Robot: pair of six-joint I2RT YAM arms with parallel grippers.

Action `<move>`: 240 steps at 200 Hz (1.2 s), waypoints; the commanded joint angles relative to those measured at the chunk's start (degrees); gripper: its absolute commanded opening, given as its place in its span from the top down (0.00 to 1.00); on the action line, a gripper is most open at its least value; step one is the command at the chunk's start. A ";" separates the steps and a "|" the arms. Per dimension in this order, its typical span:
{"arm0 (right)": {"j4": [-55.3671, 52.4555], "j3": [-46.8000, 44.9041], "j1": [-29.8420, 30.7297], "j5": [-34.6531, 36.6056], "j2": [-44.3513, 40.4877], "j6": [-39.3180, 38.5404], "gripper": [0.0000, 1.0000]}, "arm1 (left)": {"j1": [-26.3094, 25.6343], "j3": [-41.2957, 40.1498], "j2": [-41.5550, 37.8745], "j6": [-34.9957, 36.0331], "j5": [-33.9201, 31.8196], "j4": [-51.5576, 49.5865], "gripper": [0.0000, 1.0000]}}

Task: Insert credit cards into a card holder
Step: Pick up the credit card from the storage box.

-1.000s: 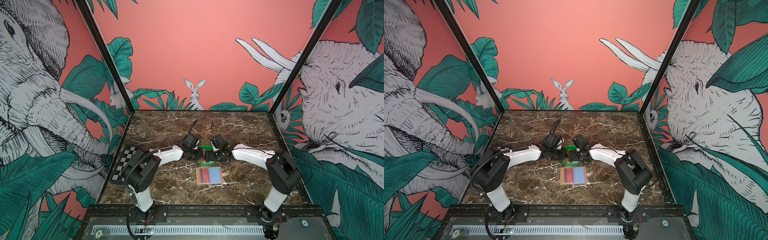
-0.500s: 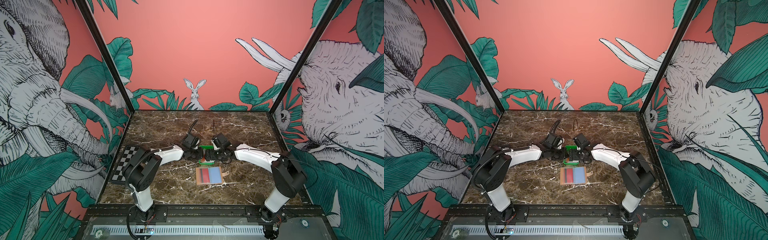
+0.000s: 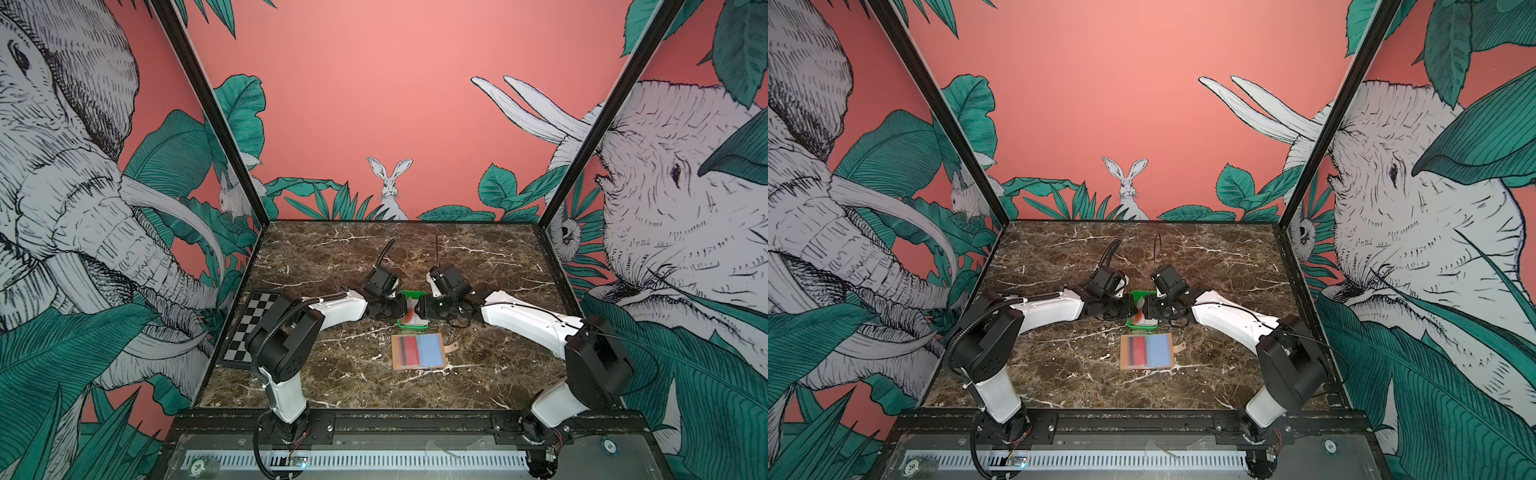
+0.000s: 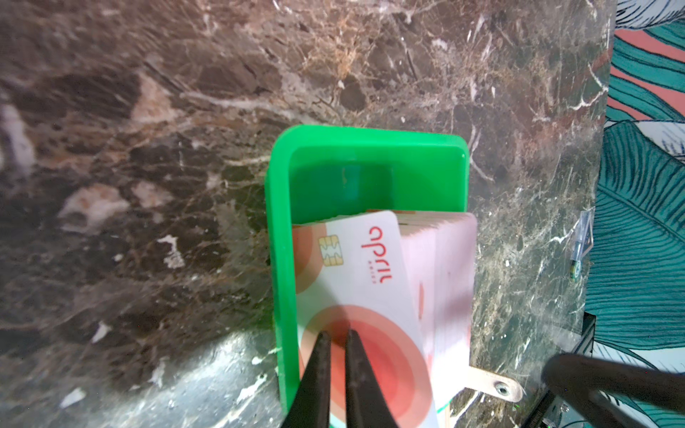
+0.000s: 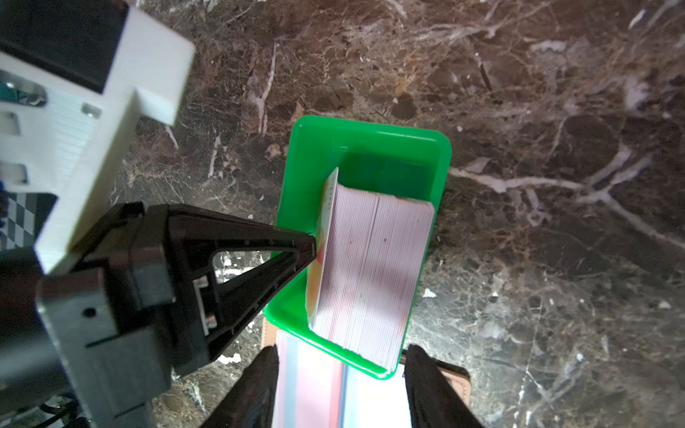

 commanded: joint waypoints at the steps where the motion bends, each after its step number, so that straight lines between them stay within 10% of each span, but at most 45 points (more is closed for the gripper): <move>1: 2.13 -0.06 -0.05 -1.23 0.66 1.77 0.54 | -0.22 -0.65 0.52 -0.27 -0.16 -0.44 0.87; 240: 5.34 2.73 2.75 -2.34 7.11 5.08 0.79 | -0.27 -0.54 0.70 -0.37 0.17 -0.09 0.88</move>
